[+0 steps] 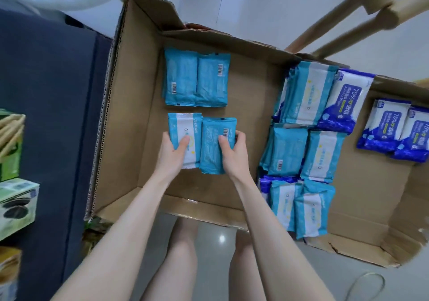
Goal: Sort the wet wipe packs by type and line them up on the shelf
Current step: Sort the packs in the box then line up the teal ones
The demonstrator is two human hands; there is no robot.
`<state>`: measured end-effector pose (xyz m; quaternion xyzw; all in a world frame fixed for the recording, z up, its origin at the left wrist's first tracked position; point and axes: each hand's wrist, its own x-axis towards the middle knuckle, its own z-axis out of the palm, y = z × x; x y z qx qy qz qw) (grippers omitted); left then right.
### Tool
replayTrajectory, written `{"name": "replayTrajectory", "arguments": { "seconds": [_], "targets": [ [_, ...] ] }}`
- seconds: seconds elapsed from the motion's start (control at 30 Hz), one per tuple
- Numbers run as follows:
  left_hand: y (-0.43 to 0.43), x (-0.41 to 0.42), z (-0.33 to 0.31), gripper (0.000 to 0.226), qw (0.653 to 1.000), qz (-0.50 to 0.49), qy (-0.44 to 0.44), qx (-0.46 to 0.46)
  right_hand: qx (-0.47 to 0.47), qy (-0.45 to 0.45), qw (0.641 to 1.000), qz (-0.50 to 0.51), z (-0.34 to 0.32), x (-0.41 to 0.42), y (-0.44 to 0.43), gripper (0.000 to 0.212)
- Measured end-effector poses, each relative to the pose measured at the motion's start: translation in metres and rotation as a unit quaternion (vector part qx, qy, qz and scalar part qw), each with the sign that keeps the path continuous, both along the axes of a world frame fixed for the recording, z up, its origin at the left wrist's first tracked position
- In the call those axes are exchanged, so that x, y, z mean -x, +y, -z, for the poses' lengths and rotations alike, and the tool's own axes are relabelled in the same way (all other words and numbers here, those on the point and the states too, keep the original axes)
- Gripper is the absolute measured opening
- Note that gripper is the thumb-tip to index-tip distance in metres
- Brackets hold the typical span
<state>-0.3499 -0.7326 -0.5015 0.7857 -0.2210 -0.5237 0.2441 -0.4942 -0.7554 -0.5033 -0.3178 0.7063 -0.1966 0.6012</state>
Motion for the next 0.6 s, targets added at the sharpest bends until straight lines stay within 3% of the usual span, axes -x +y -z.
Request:
{"name": "replayTrajectory", "arguments": {
  "seconds": [0.23,0.3,0.4,0.6],
  "targets": [
    [-0.024,-0.049,0.034,0.027,0.993,0.060,-0.106,-0.002,0.022,0.071,0.997,-0.015,0.040,-0.050,-0.015,0.036],
    [-0.023,-0.053,0.044,0.024,0.984,0.087,-0.154,-0.008,0.033,0.141,0.988,-0.060,0.047,-0.056,-0.013,0.040],
    [-0.021,-0.053,0.049,0.038,0.973,0.114,-0.199,-0.028,0.022,0.261,0.955,-0.137,0.047,-0.060,-0.012,0.047],
    [-0.018,-0.053,0.032,0.062,0.950,0.214,-0.219,-0.056,0.013,0.282,0.937,-0.206,0.035,-0.050,-0.014,0.045]
  ]
}}
